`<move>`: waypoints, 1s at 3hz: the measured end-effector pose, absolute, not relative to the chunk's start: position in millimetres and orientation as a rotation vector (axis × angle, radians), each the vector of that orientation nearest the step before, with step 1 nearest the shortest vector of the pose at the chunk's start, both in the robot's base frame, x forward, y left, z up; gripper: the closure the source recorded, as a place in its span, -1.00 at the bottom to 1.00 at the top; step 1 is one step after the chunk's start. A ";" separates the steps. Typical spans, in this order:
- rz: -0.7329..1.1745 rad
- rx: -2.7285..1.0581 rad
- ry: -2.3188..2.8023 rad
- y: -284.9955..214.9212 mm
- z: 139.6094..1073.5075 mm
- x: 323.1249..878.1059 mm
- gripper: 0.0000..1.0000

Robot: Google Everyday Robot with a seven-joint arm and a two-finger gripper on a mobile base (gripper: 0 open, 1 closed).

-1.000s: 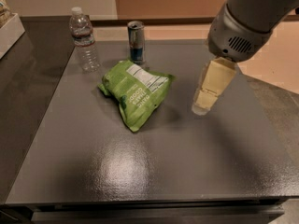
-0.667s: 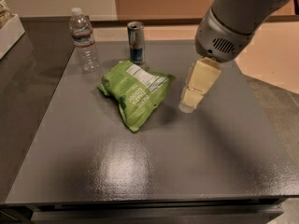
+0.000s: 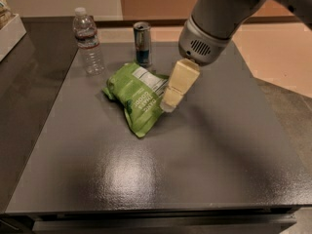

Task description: Pick green rice chip bag

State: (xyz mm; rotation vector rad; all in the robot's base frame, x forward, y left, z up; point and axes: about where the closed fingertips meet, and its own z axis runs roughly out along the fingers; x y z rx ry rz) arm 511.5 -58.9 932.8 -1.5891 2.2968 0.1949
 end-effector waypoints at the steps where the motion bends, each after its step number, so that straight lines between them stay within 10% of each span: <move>1: 0.211 -1.567 2.313 -51.6 928.8 516.5 -1.00; 3: 0.116 -1.406 2.404 -20.4 901.4 570.7 -1.00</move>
Offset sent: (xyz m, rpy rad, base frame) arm 0.0545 0.0387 -0.0018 0.0435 -0.0030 -0.1299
